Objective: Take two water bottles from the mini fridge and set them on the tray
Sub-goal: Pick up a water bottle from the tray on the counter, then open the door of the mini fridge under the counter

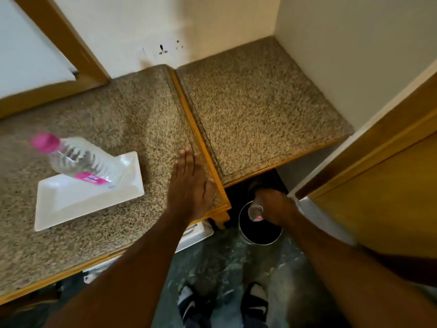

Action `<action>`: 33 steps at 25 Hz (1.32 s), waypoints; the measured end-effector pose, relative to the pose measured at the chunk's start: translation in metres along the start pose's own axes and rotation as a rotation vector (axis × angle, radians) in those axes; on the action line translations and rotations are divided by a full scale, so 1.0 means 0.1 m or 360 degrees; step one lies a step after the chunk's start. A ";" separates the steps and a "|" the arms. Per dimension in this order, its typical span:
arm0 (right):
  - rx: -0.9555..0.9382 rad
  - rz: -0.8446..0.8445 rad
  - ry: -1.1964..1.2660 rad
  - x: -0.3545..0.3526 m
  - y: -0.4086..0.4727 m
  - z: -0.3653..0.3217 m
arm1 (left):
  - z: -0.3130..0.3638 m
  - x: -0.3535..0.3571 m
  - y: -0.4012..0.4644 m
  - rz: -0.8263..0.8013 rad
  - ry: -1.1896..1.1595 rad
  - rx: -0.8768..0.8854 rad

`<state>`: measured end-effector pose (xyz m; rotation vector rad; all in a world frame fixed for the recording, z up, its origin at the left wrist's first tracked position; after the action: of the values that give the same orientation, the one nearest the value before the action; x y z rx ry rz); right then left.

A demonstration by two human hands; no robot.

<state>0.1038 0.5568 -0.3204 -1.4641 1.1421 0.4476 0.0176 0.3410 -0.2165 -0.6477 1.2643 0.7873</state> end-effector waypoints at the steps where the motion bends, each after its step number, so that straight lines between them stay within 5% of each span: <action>1: 0.0053 0.0001 0.0046 0.25 0.13 0.10 | 0.00 0.02 0.00 0.0012 0.0009 -0.0023; 7: 0.0264 -0.0081 0.0276 1.23 0.56 0.32 | 0.00 0.07 -0.02 -0.0015 0.0128 -0.0080; 10: 0.0315 0.0094 0.0454 1.40 0.60 0.34 | -0.03 0.12 0.00 0.0020 0.0149 -0.0070; 18: 0.0569 0.0016 0.0591 1.91 -0.33 0.03 | -0.01 0.06 -0.06 0.0080 0.0093 -0.0146; 23: 0.0294 0.0009 0.0523 2.76 -0.89 -0.58 | 0.01 0.34 -1.09 0.0445 -0.0117 -0.0012; 26: 0.0160 0.0156 0.0451 3.27 -0.89 -1.00 | -0.44 0.95 -2.16 0.0422 -0.0135 -0.0026; 29: -0.0095 0.0345 0.0356 3.47 -0.74 -1.49 | -1.24 1.62 -3.13 0.0042 -0.0016 -0.0287; 33: -0.0404 0.0584 0.0392 3.47 -0.37 -2.12 | -2.45 2.13 -3.67 -0.0297 -0.0152 -0.1024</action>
<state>0.2220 0.2233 -0.5244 -1.5606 1.6097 0.6999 0.1992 -0.0351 -0.4726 -1.2100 0.8364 1.0609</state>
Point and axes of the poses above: each hand's wrist, its own y-axis towards the middle knuckle, its own x-axis out of the palm, z = x × y, the point moved 3 cm from there along y, towards the middle knuckle, and after that the axes turned 5 degrees about x, right-handed, at the moved point
